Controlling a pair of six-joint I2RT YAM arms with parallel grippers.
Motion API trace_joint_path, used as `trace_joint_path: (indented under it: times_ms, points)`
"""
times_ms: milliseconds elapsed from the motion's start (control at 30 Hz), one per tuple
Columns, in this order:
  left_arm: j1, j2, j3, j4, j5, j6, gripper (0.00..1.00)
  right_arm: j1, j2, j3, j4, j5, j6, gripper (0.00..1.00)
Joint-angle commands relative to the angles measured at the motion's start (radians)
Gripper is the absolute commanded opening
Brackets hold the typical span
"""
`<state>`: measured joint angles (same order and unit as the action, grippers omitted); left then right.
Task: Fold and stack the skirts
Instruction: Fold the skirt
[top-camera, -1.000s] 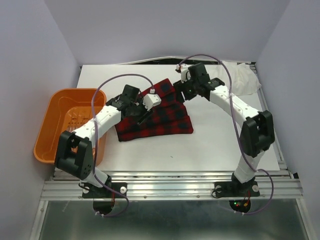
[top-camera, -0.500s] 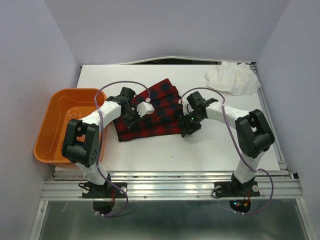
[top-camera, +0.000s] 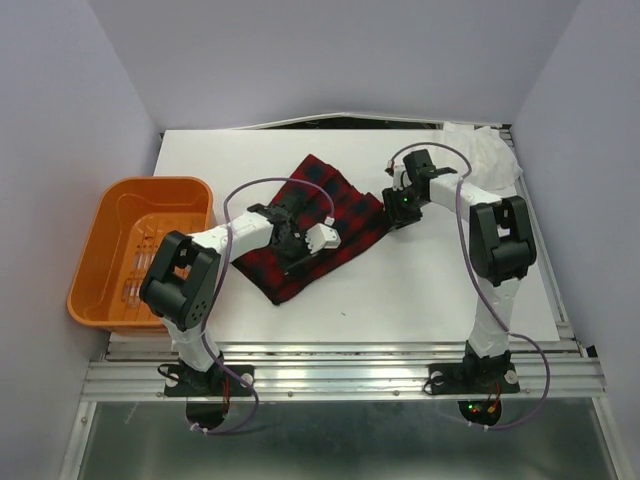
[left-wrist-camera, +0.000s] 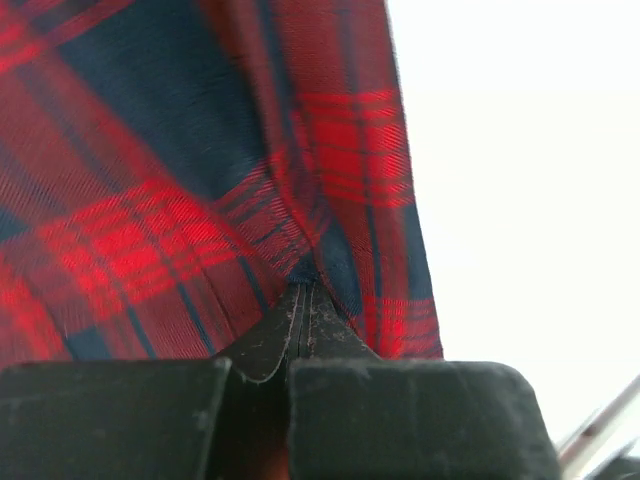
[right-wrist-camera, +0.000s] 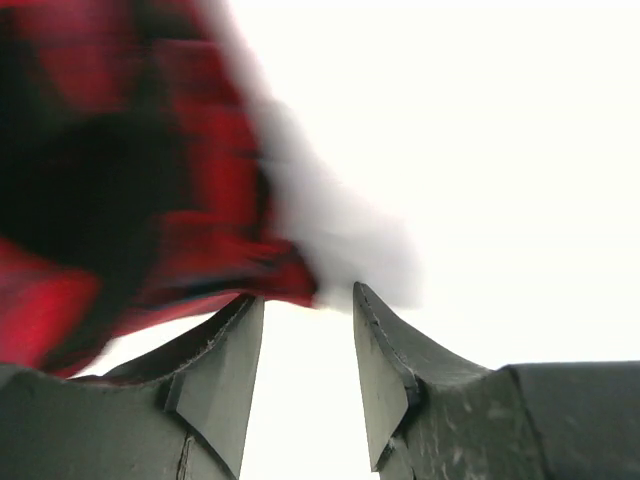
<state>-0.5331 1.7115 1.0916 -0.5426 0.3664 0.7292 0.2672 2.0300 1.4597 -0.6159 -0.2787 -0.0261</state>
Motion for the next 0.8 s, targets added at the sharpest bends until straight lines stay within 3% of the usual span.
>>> trace_joint_path:
  times_ms: [0,100,133,200,300,400,600,700,767]
  points:
    - [-0.06,0.023,0.062,-0.011,0.141,-0.137,0.0,-0.023,0.056,0.102,0.01,0.069,-0.049,0.47]
    - [-0.09,0.017,0.082,0.009,0.21,-0.209,0.01,-0.023,0.084,0.188,0.001,0.018,-0.028,0.47]
    - [-0.094,0.007,0.082,0.021,0.233,-0.265,0.05,-0.023,0.099,0.227,0.005,0.009,-0.018,0.47]
    - [-0.094,-0.047,0.07,0.099,0.276,-0.38,0.28,-0.023,0.119,0.275,0.004,-0.028,0.014,0.48]
    - [-0.093,-0.144,0.05,0.232,0.254,-0.485,0.43,-0.023,0.141,0.349,-0.016,-0.03,0.023,0.48]
    - [-0.093,-0.2,0.059,0.325,0.191,-0.58,0.46,-0.023,0.084,0.303,-0.015,-0.01,0.056,0.5]
    - [-0.085,-0.147,0.165,0.368,0.025,-0.596,0.42,-0.062,-0.068,0.114,-0.013,-0.039,0.098,0.51]
    - [-0.064,-0.05,0.256,0.362,0.057,-0.603,0.45,-0.062,-0.094,0.064,-0.013,-0.088,0.164,0.52]
    - [-0.056,0.009,0.333,0.348,0.097,-0.608,0.52,-0.062,-0.1,0.018,-0.013,-0.138,0.202,0.56]
